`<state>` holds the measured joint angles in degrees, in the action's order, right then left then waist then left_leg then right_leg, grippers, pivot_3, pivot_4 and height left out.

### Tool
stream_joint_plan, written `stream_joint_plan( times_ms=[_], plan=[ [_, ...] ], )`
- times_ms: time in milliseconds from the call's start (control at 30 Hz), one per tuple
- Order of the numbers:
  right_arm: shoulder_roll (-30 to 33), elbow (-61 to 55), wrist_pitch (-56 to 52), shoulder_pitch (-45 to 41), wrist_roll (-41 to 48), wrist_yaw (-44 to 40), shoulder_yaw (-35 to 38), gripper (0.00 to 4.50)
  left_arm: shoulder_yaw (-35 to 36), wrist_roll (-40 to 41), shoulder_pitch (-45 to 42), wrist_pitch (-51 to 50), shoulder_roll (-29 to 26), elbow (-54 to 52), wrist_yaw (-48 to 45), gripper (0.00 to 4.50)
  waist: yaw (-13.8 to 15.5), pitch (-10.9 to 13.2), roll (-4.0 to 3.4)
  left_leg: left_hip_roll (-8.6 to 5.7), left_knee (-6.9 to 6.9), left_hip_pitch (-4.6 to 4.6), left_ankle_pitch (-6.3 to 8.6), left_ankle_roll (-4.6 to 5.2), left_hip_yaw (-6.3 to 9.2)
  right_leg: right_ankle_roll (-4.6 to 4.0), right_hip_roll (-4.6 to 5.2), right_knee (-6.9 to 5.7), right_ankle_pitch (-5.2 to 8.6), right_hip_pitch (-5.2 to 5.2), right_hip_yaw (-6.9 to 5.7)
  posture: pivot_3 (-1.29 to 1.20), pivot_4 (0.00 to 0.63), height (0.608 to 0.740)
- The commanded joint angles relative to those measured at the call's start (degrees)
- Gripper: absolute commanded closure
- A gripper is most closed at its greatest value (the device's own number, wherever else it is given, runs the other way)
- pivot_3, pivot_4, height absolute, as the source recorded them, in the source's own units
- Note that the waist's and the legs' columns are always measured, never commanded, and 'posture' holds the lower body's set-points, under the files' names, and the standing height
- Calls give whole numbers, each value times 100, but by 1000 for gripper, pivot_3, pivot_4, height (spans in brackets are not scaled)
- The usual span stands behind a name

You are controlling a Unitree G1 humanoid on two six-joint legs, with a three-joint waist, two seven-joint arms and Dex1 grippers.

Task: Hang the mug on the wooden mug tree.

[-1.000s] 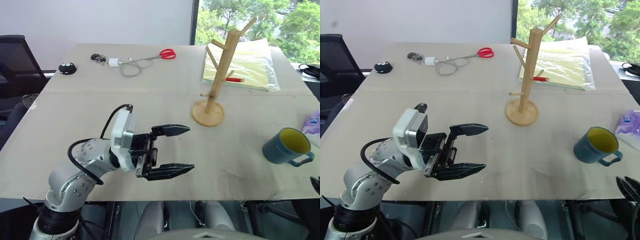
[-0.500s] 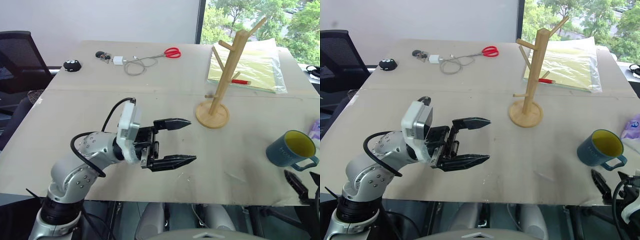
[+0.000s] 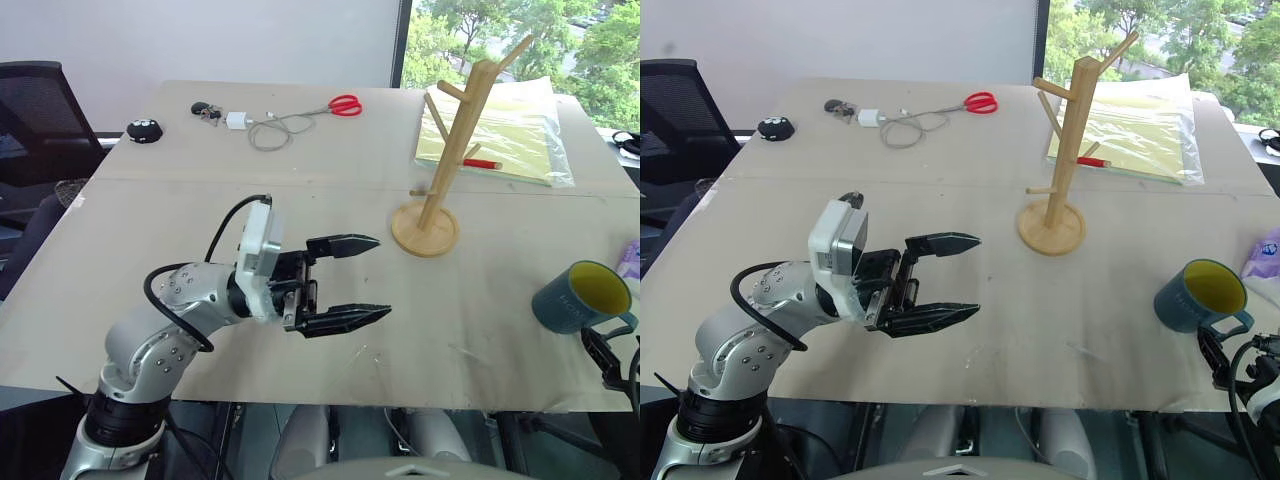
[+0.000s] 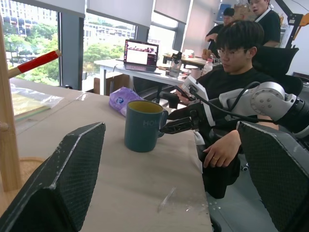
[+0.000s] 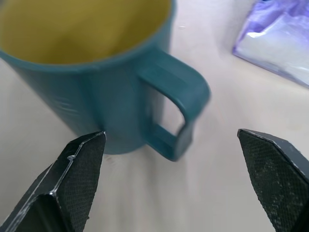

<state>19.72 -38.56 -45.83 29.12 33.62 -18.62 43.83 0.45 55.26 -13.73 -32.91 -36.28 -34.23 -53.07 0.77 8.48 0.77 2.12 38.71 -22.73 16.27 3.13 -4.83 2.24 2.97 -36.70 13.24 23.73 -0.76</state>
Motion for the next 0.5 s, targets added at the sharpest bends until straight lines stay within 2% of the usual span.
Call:
stream_joint_plan(
  times_ms=[33,267,367,500],
  plan=[
    [135,49,129,-68,-103,129,-17,91,138,26,0,68,-1,-192,59,0,1,0,0,0,0,0,0,0,-1,0,0,0,0,0,1,0,150,740],
    [255,330,222,-314,-215,207,-72,91,182,56,53,68,-34,-233,106,0,-3,0,0,0,1,3,0,0,-1,1,-11,-2,0,-1,14,0,150,740],
    [292,407,253,-388,-259,216,-108,963,189,71,100,58,-63,-279,99,0,-7,0,0,0,1,3,0,0,-1,1,-13,-2,0,-1,14,0,150,740],
    [321,520,288,-495,-339,239,-186,2800,182,91,216,17,-121,-398,52,0,-6,0,0,0,1,3,-1,0,-1,1,-13,-2,0,-1,14,0,150,740]
  ],
)
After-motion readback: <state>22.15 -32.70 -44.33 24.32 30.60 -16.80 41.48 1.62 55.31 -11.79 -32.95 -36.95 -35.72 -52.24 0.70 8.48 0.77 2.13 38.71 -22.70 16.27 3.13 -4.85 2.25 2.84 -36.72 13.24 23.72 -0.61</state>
